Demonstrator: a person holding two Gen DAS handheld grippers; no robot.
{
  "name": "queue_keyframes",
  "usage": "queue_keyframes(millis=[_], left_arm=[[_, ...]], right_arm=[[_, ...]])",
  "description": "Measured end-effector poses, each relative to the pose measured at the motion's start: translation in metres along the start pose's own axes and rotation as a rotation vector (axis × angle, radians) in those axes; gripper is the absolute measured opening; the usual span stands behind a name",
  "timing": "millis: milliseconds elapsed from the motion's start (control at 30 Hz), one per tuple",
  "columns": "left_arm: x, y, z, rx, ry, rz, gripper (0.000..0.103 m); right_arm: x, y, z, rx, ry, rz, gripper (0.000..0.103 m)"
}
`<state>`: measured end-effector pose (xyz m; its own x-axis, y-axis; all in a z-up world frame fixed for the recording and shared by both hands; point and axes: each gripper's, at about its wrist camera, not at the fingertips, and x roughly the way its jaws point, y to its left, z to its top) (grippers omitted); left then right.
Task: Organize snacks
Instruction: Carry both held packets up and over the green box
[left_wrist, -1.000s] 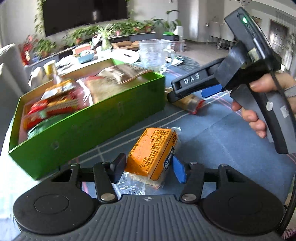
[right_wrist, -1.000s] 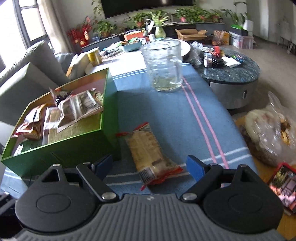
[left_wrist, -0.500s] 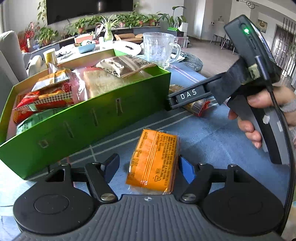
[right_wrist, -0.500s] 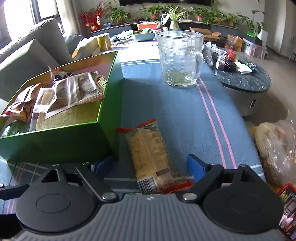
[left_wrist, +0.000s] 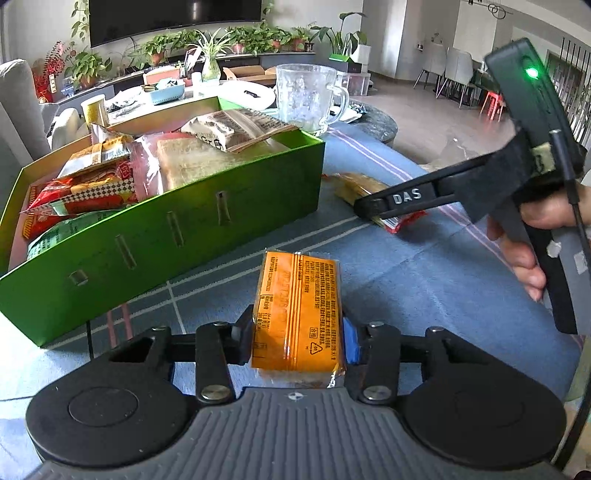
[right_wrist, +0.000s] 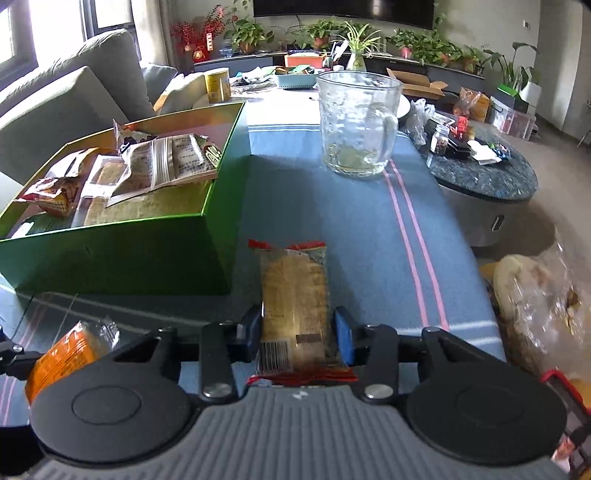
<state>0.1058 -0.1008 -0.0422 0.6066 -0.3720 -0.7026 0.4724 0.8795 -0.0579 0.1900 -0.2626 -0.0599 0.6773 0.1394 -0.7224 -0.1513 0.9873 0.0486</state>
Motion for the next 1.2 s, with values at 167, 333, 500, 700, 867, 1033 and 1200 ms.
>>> queue_keyframes(millis=[167,333,500,700,867,1033,1200], left_arm=[[-0.017,-0.002,-0.004,0.006,-0.043,0.009,0.042],[-0.037,0.000,-0.004,-0.008,-0.090,0.024,0.042],[-0.061,0.006,0.003,-0.016,-0.163,0.054,0.042],[-0.081,0.024,0.022,-0.037,-0.242,0.116,0.042],[-0.087,0.046,0.035,-0.076,-0.274,0.170,0.042],[-0.080,0.073,0.051,-0.133,-0.277,0.208,0.042],[-0.073,0.096,0.062,-0.188,-0.281,0.234,0.042]], right_arm=[[-0.019,-0.002,-0.005,0.021,-0.024,0.000,0.079],[-0.045,0.000,-0.008,0.044,-0.069,0.011,0.079],[-0.072,0.008,0.001,0.059,-0.147,0.054,0.079],[-0.087,0.026,0.020,0.095,-0.213,0.143,0.079],[-0.086,0.045,0.038,0.083,-0.231,0.195,0.079],[-0.074,0.059,0.054,0.088,-0.218,0.222,0.079],[-0.057,0.067,0.069,0.119,-0.195,0.251,0.079]])
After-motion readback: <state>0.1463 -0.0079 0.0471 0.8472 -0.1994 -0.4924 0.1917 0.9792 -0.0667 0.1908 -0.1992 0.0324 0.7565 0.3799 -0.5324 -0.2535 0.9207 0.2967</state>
